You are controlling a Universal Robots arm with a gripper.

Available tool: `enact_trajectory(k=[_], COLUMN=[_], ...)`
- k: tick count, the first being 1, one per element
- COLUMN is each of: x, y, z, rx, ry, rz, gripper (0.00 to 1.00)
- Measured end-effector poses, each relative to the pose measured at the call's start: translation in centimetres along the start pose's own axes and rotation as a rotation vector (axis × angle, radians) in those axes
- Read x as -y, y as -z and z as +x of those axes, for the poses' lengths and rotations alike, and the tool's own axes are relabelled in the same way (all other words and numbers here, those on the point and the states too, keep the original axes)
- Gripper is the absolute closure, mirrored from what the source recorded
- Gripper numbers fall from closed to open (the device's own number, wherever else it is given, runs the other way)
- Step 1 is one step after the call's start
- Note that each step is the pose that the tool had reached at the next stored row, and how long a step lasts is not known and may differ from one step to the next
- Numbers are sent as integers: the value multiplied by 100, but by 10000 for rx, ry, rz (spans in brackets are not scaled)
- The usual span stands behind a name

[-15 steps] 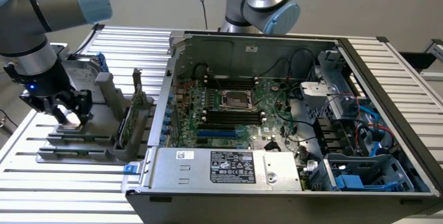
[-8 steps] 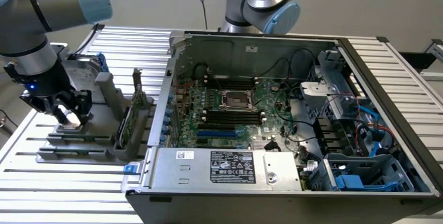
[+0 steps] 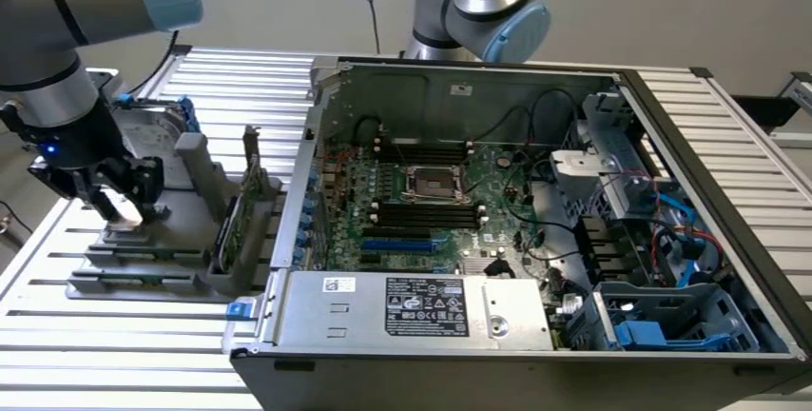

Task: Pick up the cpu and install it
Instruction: 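Pick up the cpu and move it towards the insertion slot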

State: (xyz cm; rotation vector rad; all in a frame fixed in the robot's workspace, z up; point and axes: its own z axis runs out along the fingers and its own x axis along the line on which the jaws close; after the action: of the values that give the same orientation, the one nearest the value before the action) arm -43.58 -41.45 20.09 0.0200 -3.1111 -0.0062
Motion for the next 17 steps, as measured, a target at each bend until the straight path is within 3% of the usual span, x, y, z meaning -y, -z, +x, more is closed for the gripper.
enact_trajectory(k=[17], x=[-3], y=[743], z=[20], rx=[-64], ry=[2], rz=[-2], gripper=[45])
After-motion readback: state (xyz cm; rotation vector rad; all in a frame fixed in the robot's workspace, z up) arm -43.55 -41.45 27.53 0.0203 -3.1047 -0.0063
